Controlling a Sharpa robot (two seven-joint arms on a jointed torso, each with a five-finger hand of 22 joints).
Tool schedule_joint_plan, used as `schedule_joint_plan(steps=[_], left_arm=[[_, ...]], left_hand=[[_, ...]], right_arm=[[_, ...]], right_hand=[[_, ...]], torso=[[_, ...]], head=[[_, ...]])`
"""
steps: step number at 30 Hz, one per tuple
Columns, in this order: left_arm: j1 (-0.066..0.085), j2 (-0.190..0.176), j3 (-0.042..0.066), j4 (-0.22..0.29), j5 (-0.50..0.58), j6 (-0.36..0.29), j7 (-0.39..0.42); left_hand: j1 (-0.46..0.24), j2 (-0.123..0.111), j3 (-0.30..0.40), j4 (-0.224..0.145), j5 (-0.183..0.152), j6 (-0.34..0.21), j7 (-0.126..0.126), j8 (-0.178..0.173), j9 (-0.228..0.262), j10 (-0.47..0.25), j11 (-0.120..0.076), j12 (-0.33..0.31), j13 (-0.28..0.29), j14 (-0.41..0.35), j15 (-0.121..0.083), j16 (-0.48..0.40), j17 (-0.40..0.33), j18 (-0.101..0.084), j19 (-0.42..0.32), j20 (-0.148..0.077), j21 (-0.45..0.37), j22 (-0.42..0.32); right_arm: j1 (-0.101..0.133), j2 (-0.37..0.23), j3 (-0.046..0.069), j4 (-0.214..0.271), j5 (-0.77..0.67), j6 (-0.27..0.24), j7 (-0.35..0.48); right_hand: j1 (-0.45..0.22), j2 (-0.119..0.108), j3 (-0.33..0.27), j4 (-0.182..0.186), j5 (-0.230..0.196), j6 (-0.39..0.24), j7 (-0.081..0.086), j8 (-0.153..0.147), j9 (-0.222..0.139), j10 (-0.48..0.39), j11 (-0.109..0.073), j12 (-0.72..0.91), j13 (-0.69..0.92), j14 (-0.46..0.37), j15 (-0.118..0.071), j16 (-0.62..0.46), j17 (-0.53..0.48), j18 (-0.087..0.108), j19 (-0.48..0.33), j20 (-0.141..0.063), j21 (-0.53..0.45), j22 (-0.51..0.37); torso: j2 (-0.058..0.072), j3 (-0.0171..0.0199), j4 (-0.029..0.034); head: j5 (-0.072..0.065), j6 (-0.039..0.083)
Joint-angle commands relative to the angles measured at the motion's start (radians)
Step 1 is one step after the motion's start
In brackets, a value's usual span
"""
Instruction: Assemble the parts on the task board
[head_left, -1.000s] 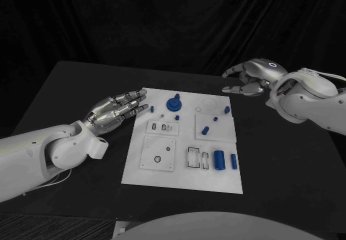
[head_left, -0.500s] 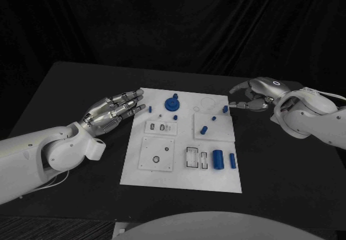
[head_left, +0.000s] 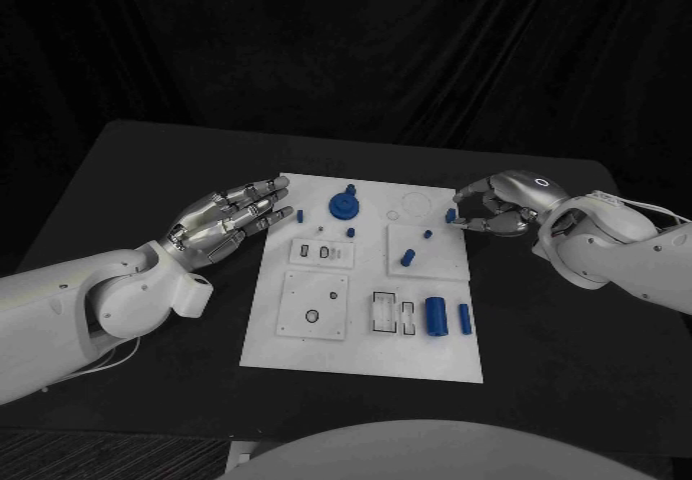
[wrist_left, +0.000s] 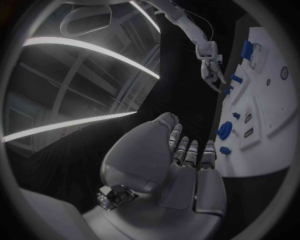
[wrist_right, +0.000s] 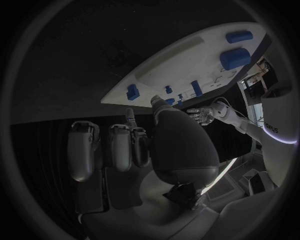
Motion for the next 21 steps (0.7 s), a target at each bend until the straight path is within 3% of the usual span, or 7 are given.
schedule_joint_plan(steps=[1, 5, 7, 11, 21], left_arm=[[-0.002, 0.000, 0.001, 0.000, -0.001, 0.019, 0.019], [-0.002, -0.001, 0.001, 0.000, -0.001, 0.019, 0.019], [-0.002, -0.002, 0.001, 0.000, -0.001, 0.020, 0.018], [-0.002, -0.003, 0.001, -0.002, -0.001, 0.022, 0.016], [-0.003, -0.004, 0.001, -0.003, -0.001, 0.023, 0.015]], left_hand=[[-0.007, -0.006, 0.008, -0.002, -0.005, -0.001, 0.000, 0.003, 0.001, -0.004, 0.007, 0.000, 0.000, 0.002, 0.008, 0.002, 0.000, 0.012, 0.003, 0.007, 0.002, 0.001], [-0.007, -0.006, 0.008, -0.002, -0.005, -0.001, 0.000, 0.003, 0.001, -0.004, 0.007, 0.000, 0.000, 0.002, 0.008, 0.002, 0.000, 0.012, 0.003, 0.007, 0.002, 0.001], [-0.007, -0.006, 0.008, -0.002, -0.005, -0.001, 0.000, 0.003, 0.001, -0.004, 0.007, 0.000, 0.000, 0.002, 0.008, 0.002, 0.000, 0.012, 0.003, 0.007, 0.002, 0.001], [-0.007, -0.006, 0.009, -0.003, -0.005, -0.001, 0.000, 0.003, 0.000, -0.004, 0.008, 0.001, 0.000, 0.002, 0.008, 0.002, 0.000, 0.012, 0.004, 0.007, 0.003, 0.001], [-0.007, -0.006, 0.009, -0.003, -0.005, -0.001, 0.000, 0.003, 0.000, -0.004, 0.008, 0.001, 0.000, 0.002, 0.008, 0.002, 0.000, 0.012, 0.004, 0.007, 0.003, 0.001]], right_arm=[[-0.007, 0.007, 0.000, -0.008, -0.001, -0.033, 0.019], [-0.010, 0.016, 0.001, -0.016, -0.001, -0.029, 0.014], [-0.011, 0.020, 0.001, -0.018, -0.001, -0.028, 0.009], [-0.012, 0.028, 0.001, -0.023, -0.001, -0.035, 0.004], [-0.013, 0.042, 0.001, -0.036, -0.001, -0.027, -0.011]], right_hand=[[0.016, -0.002, 0.005, -0.001, 0.009, 0.005, 0.000, 0.001, -0.003, 0.097, 0.009, -0.002, 0.251, 0.078, 0.005, 0.003, 0.116, 0.002, 0.058, 0.009, 0.001, 0.229], [0.048, 0.005, 0.011, -0.009, 0.063, 0.004, 0.003, -0.001, -0.008, 0.097, 0.011, -0.003, 0.249, 0.078, 0.007, 0.003, 0.115, 0.003, 0.058, 0.011, 0.000, 0.229], [0.070, 0.014, 0.017, -0.017, 0.139, 0.002, 0.006, -0.004, -0.014, 0.095, 0.014, -0.004, 0.247, 0.078, 0.008, 0.002, 0.114, 0.003, 0.058, 0.013, 0.000, 0.228], [0.089, 0.021, 0.026, -0.029, 0.215, -0.002, 0.015, -0.007, -0.019, 0.093, 0.020, -0.006, 0.244, 0.077, 0.014, 0.002, 0.113, 0.003, 0.057, 0.016, -0.001, 0.228], [0.093, 0.024, 0.029, -0.031, 0.234, 0.002, 0.018, -0.005, -0.021, 0.092, 0.023, -0.007, 0.241, 0.077, 0.015, 0.001, 0.111, 0.003, 0.056, 0.018, -0.003, 0.227]], torso=[[0.001, -0.0002, -0.0022], [0.000, -0.0003, -0.0021], [0.000, -0.0007, -0.0012], [-0.001, -0.0015, -0.0013], [-0.002, -0.0017, 0.0006]], head=[[0.000, -0.001], [-0.002, -0.003], [-0.003, -0.003], [-0.001, -0.005], [-0.006, -0.006]])
